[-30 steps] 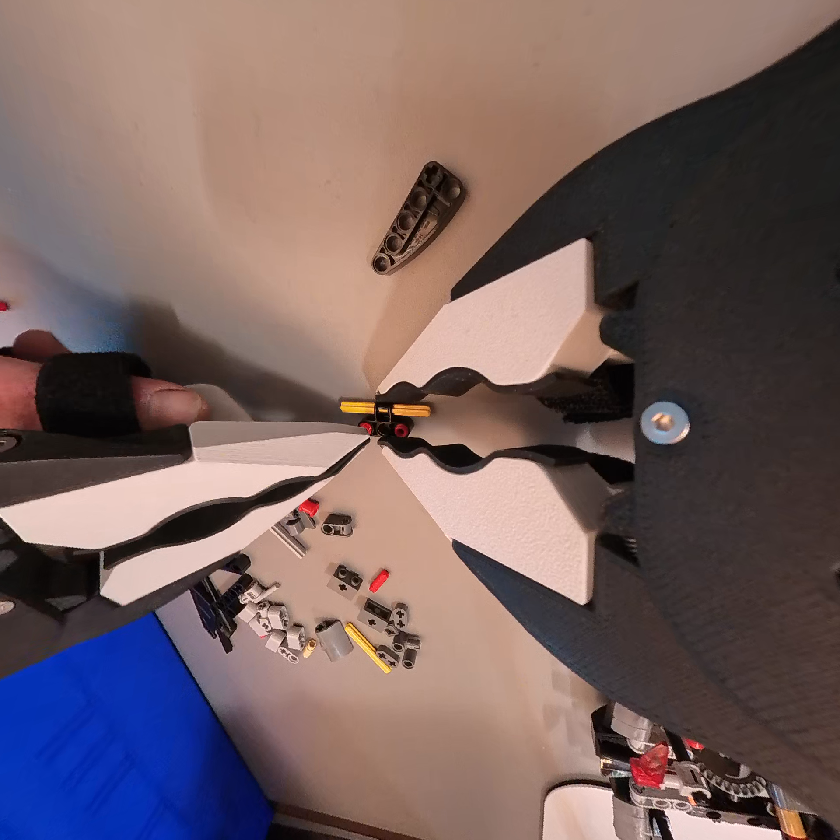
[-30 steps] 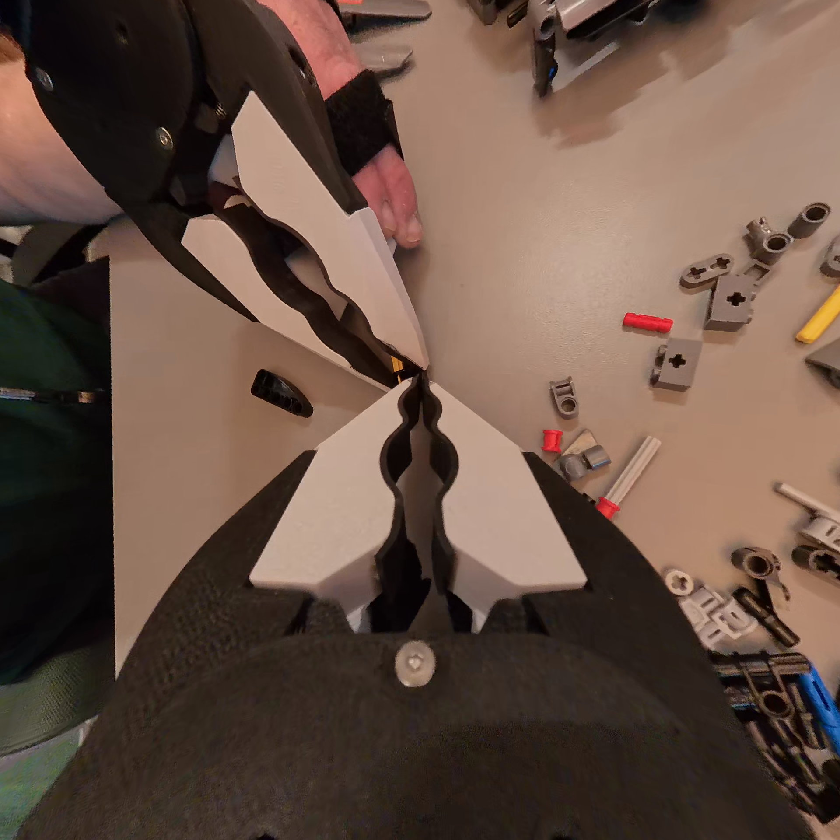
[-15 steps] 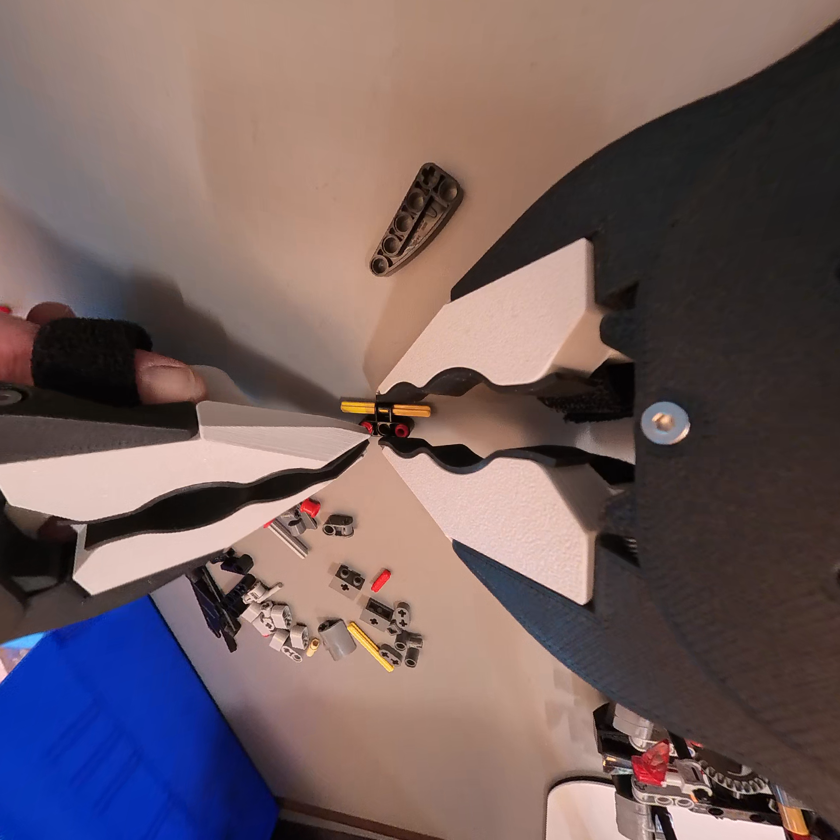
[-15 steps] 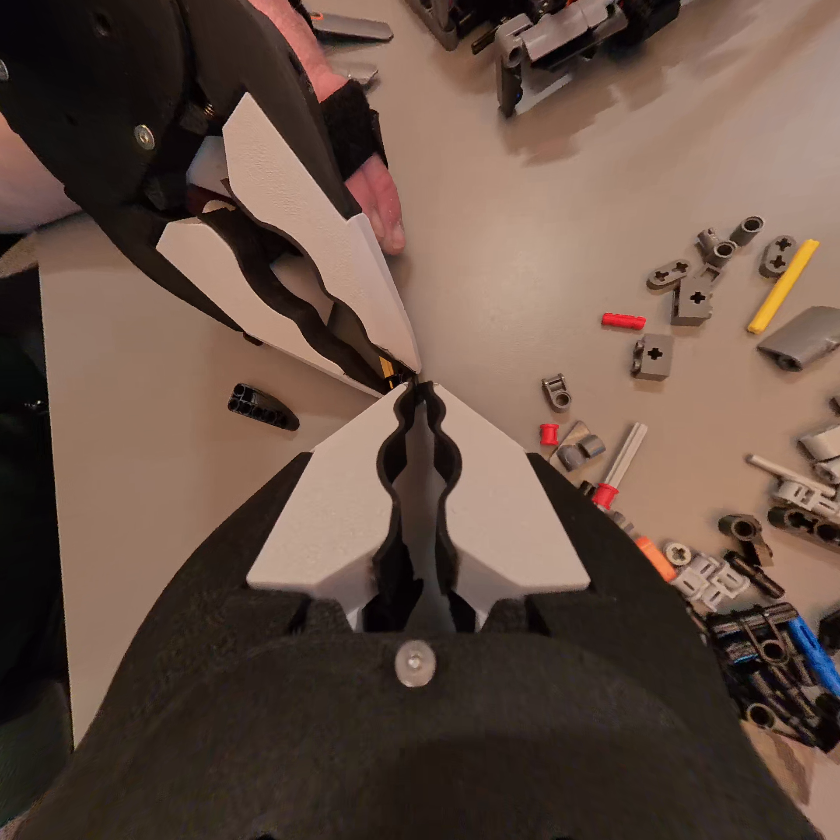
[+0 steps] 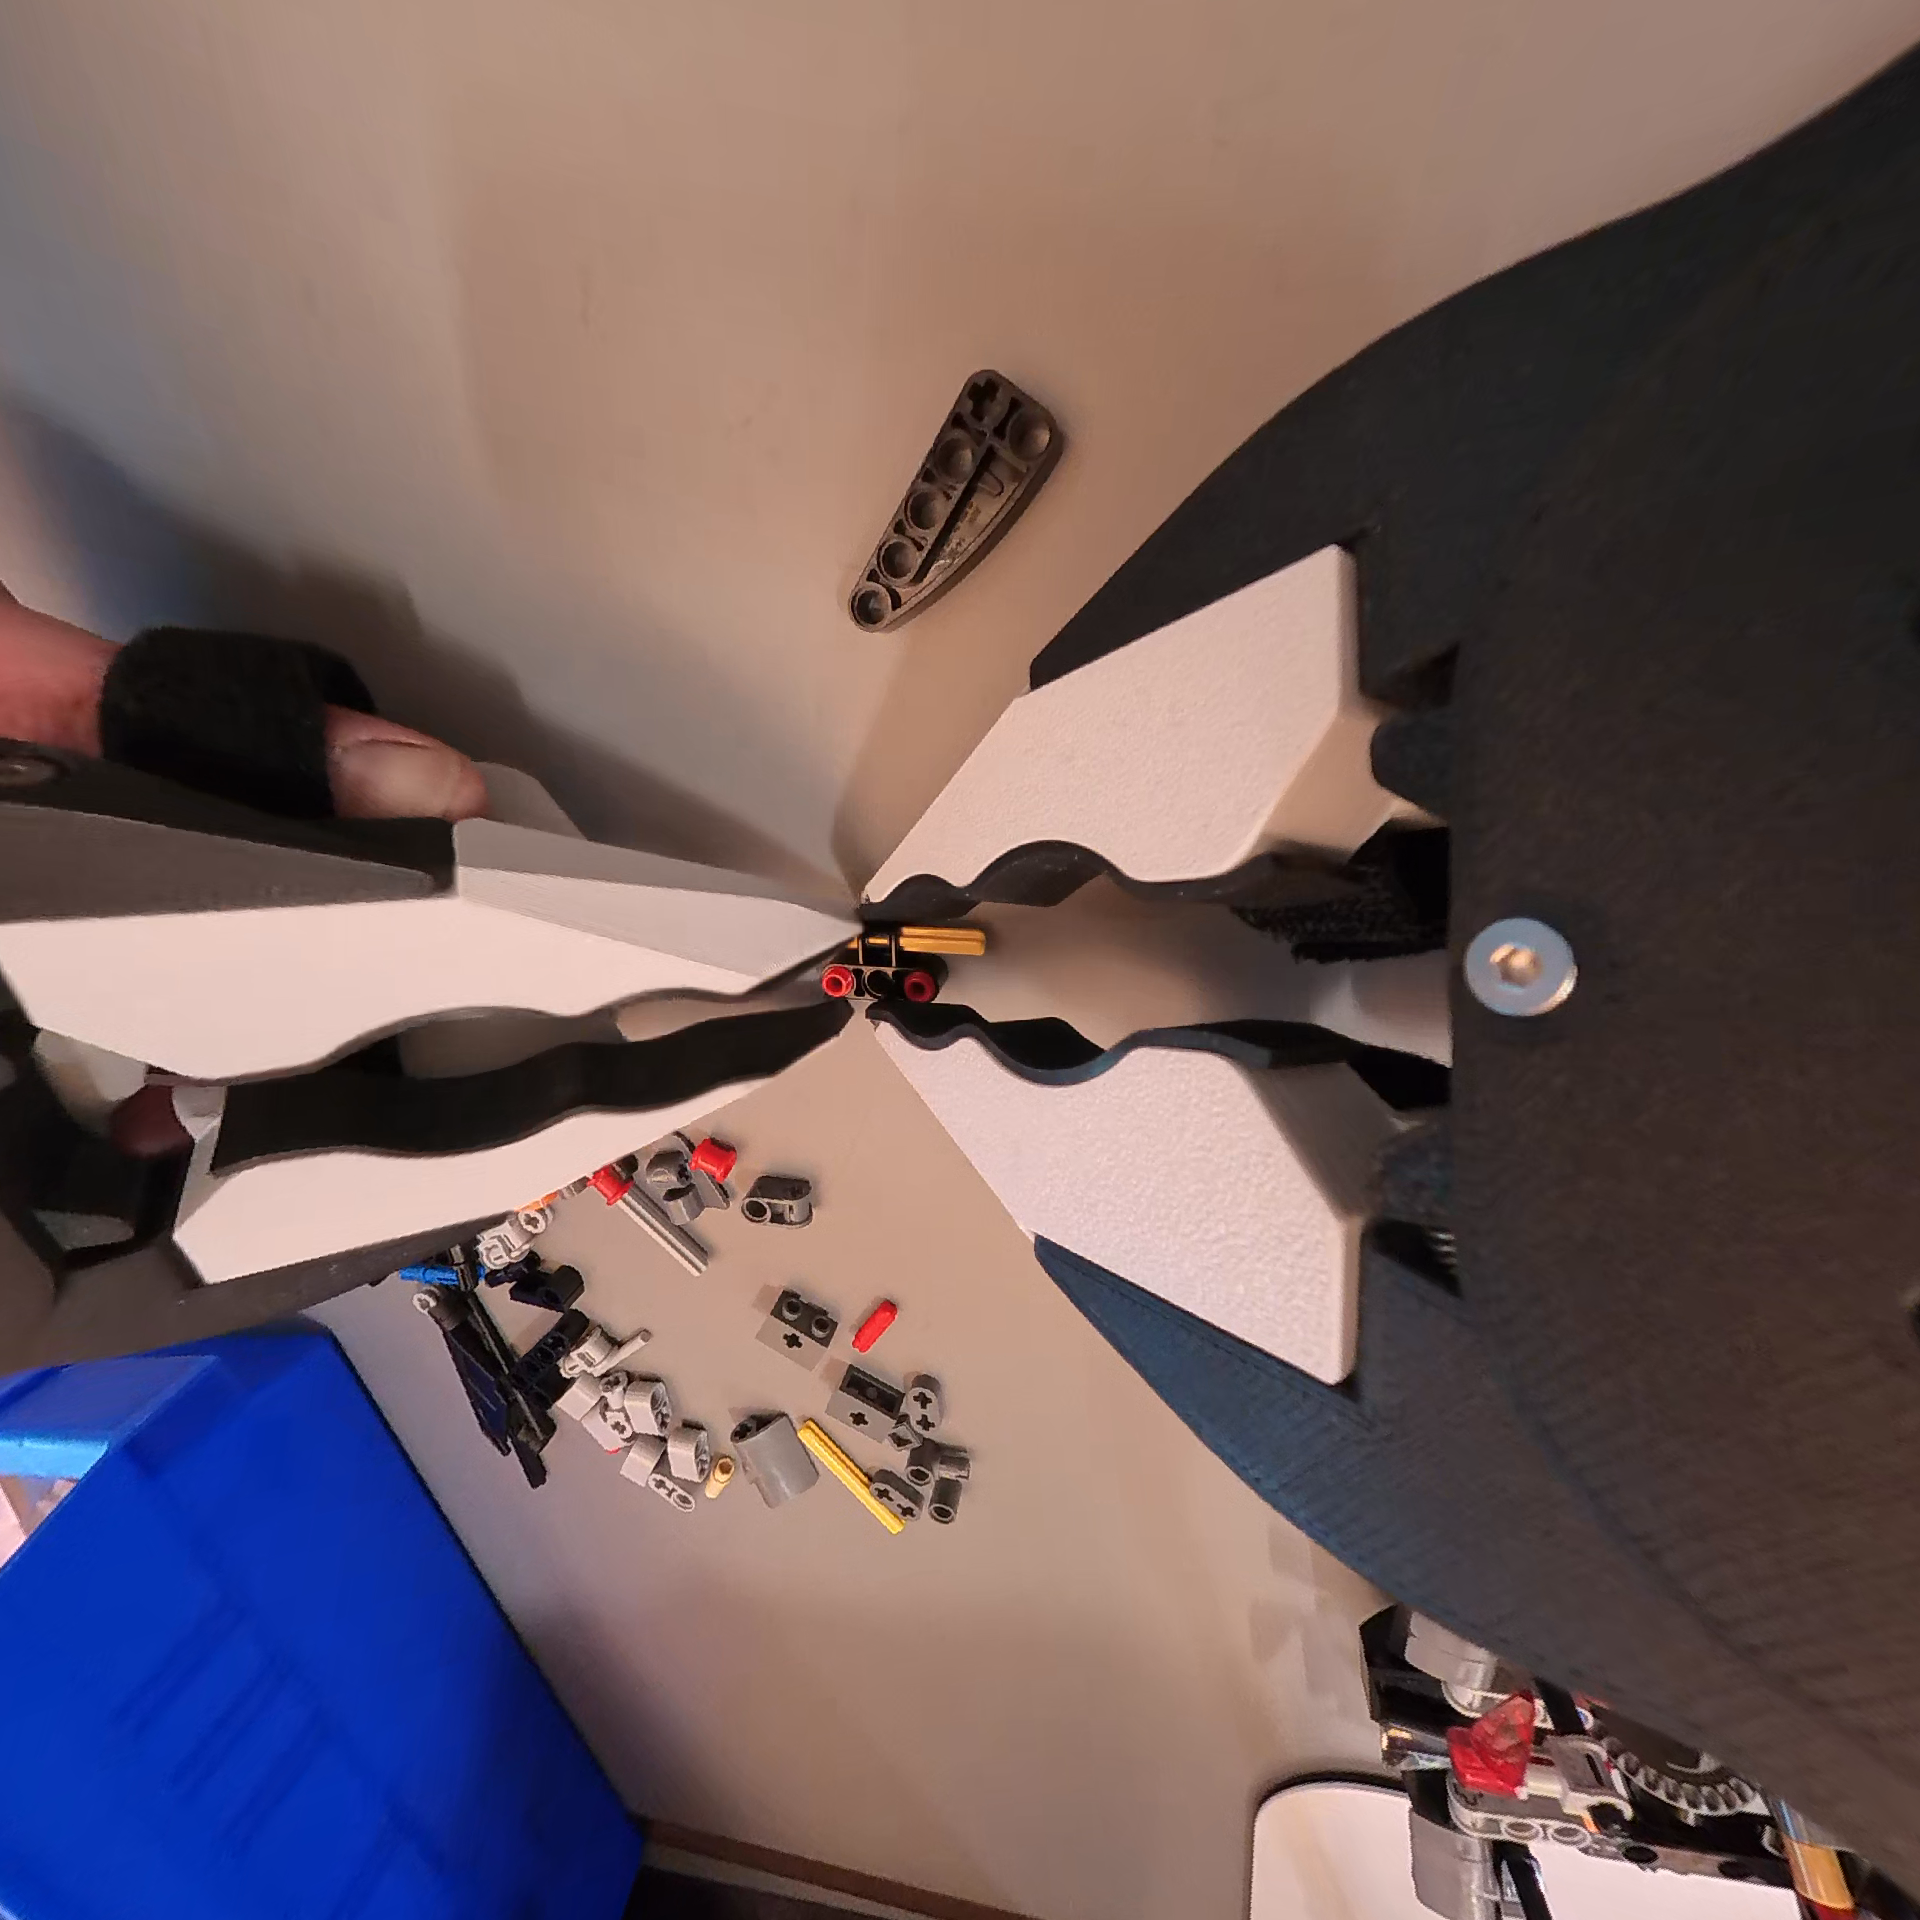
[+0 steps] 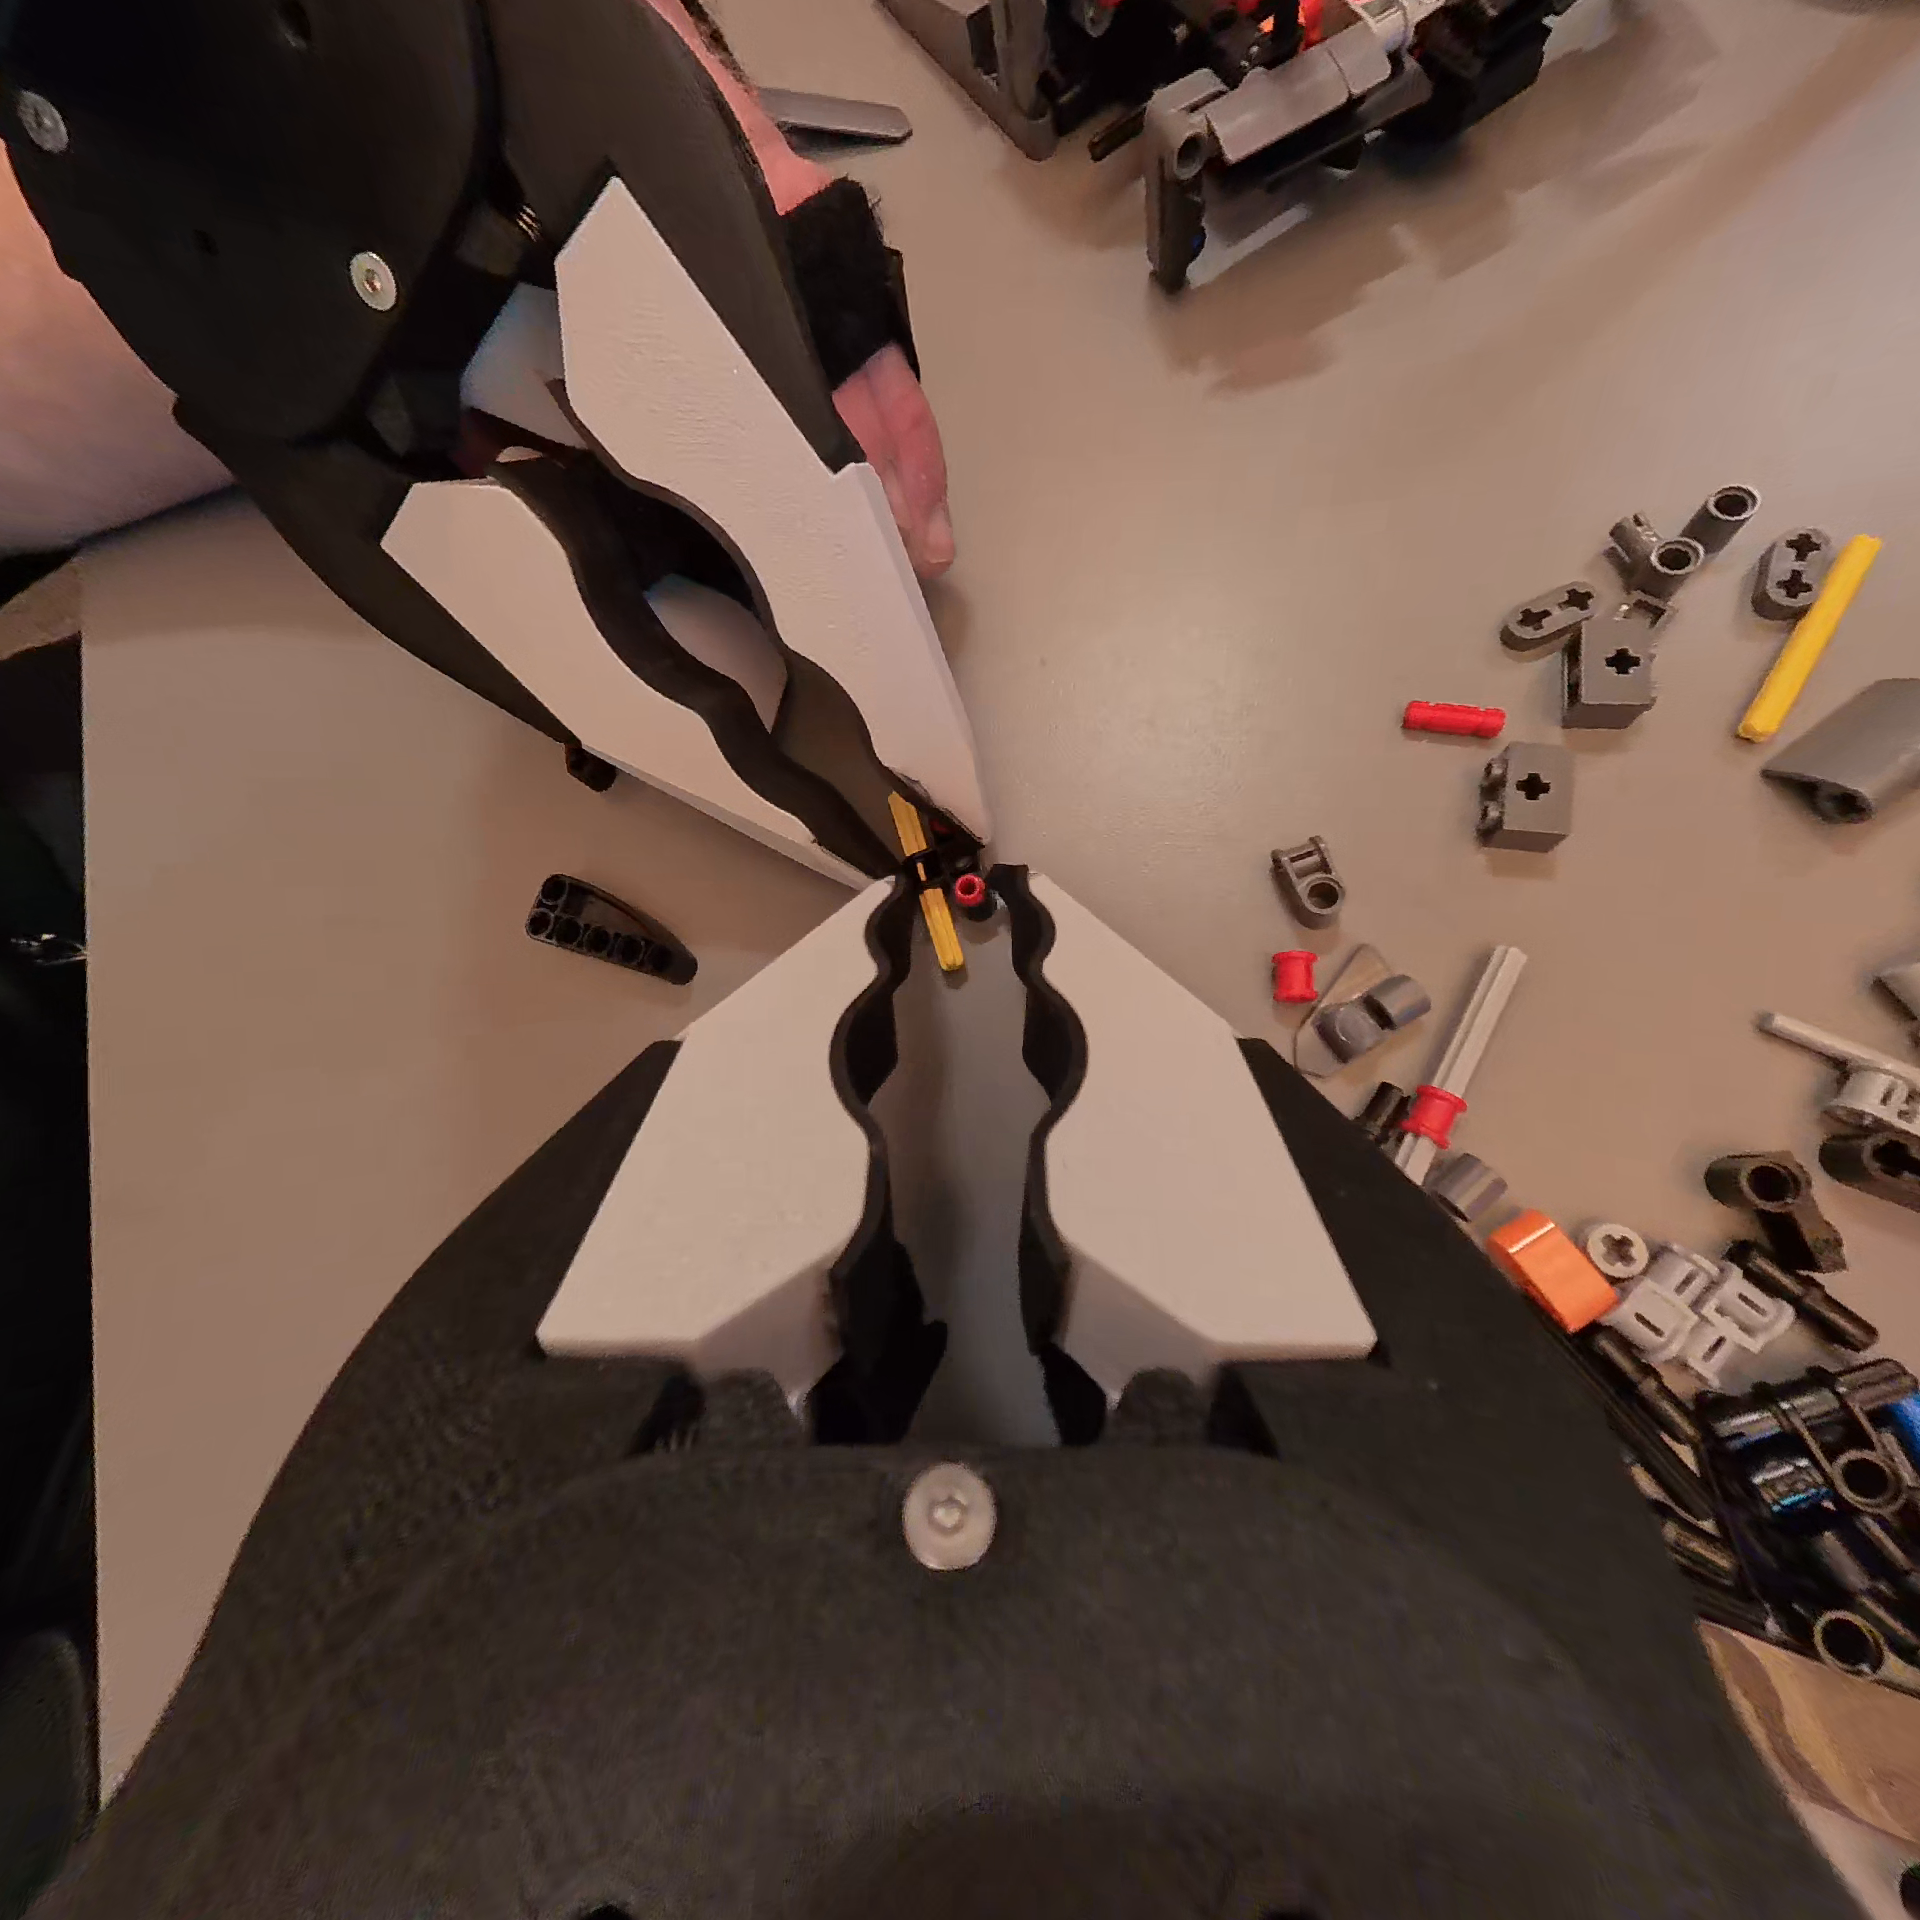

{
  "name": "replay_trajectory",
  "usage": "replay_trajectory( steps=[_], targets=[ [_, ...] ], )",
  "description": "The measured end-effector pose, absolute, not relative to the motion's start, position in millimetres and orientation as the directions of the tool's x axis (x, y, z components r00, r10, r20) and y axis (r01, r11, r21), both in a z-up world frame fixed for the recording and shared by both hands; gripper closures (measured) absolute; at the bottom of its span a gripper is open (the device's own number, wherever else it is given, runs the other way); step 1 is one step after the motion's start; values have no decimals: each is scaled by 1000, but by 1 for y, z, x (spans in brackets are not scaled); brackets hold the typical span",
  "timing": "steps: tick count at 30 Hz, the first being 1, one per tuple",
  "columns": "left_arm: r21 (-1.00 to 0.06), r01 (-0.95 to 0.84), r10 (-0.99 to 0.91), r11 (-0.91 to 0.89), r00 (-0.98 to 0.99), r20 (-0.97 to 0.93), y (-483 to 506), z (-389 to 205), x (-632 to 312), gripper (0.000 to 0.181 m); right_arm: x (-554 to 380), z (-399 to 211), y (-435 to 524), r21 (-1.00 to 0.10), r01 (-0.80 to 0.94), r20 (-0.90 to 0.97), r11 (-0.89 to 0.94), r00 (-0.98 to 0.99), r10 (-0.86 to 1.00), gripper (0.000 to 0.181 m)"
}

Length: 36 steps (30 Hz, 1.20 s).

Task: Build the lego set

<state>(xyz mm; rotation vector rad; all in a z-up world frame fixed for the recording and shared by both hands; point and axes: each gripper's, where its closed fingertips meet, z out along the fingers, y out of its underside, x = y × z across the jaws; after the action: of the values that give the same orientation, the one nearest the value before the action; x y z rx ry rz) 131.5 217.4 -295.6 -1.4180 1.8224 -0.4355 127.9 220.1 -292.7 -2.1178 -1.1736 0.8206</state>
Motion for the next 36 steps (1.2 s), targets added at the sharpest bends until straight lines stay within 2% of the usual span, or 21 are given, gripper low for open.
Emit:
replay_trajectory(
  steps=[6,20,31,36],
  targets=[
    [-672,-662,-925,330,-87,-369,217,-295,132,168,129,-293,219,-733,527,-209,-430,427,880,169],
    [-672,-658,-920,341,-86,-382,217,-294,133,160,132,-294,216,-737,513,-196,-440,461,865,169],
    [-675,-662,-922,326,-66,-381,222,-293,131,159,133,-293,216,-740,499,-207,-451,469,859,162],
    [-678,-662,-923,318,-52,-382,224,-292,130,158,133,-289,215,-750,483,-228,-452,453,862,152]
  ],
)
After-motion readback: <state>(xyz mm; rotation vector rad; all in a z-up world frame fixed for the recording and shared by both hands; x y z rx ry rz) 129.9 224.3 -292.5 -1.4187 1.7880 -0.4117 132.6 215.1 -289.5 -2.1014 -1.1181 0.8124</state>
